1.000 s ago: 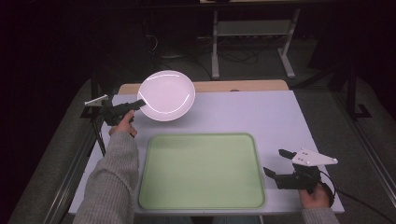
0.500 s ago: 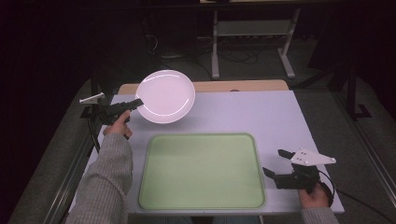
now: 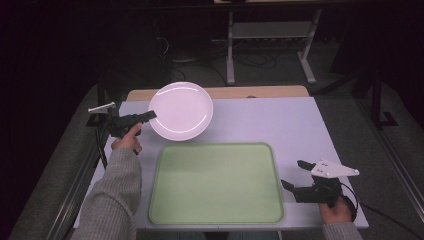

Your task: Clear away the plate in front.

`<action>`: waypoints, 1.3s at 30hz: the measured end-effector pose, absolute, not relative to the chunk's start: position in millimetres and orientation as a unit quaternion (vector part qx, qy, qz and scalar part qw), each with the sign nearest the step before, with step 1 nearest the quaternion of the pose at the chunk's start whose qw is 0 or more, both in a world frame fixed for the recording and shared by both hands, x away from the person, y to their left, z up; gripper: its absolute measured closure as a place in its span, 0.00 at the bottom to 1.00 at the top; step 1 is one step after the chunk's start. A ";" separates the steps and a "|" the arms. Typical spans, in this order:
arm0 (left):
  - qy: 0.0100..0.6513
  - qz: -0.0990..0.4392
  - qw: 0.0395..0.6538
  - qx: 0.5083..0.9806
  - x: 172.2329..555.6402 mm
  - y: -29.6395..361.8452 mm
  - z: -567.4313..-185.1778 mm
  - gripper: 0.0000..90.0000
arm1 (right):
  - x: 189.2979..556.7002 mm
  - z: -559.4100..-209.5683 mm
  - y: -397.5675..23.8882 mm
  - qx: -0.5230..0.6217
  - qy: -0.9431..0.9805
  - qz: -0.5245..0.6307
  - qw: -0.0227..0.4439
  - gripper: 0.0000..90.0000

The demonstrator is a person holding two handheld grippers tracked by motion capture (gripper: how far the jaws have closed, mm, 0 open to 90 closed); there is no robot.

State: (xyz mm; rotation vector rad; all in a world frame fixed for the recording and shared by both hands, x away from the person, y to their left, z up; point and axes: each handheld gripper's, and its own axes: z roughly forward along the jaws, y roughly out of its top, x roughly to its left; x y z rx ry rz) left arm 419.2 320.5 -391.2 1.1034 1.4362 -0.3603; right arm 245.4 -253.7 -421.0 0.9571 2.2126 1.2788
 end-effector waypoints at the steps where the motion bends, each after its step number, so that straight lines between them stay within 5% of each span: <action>1: 0.618 -0.164 0.602 0.479 417.8 317.1 -396.8 0.96 | 245.5 -421.1 -253.6 0.343 0.795 0.457 0.205 0.15; 39: 0.574 -0.201 0.585 0.536 389.4 290.4 -419.3 0.96 | 244.0 -419.6 -253.4 0.340 0.795 0.458 0.208 0.15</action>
